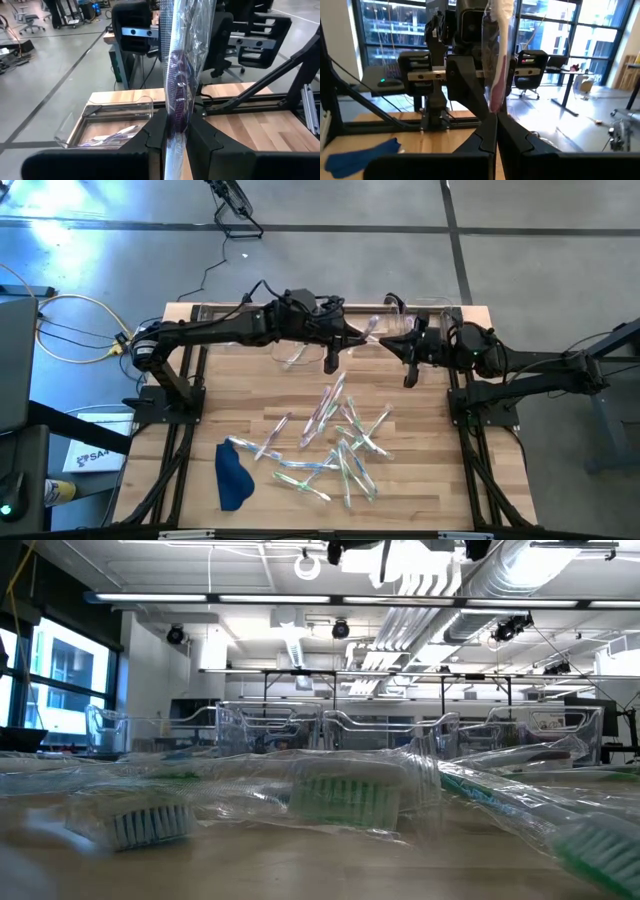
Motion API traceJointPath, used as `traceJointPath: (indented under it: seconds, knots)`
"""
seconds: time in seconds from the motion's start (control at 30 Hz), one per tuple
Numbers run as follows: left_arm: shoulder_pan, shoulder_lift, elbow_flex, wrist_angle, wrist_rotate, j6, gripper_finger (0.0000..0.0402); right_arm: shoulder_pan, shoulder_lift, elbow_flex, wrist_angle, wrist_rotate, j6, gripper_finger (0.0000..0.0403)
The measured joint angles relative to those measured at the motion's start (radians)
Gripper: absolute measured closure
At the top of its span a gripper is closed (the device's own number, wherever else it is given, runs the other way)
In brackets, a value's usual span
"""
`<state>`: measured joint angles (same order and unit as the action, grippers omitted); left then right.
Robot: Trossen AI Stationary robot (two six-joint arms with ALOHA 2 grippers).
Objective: Pick & Place Toothbrushes
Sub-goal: Put the purple toothbrush into the right transparent bin
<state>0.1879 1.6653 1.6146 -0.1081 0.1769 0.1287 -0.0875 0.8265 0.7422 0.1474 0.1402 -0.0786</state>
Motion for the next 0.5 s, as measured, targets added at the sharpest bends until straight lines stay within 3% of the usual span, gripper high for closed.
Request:
traceJointPath:
  seconds: [0.23,0.4,0.5]
  knots:
    - [-0.007,0.0,0.0,0.001,0.0,0.014,0.0359,0.0,0.0,0.0,0.006,0.002,-0.053,0.0399]
    - [-0.011,0.0,0.0,0.001,0.0,0.051,0.0359,-0.001,0.0,0.0,0.044,0.122,0.077,0.0399]
    - [-0.011,0.0,0.0,0.004,0.0,0.077,0.0359,-0.001,0.0,0.0,0.054,0.121,0.136,0.0399]
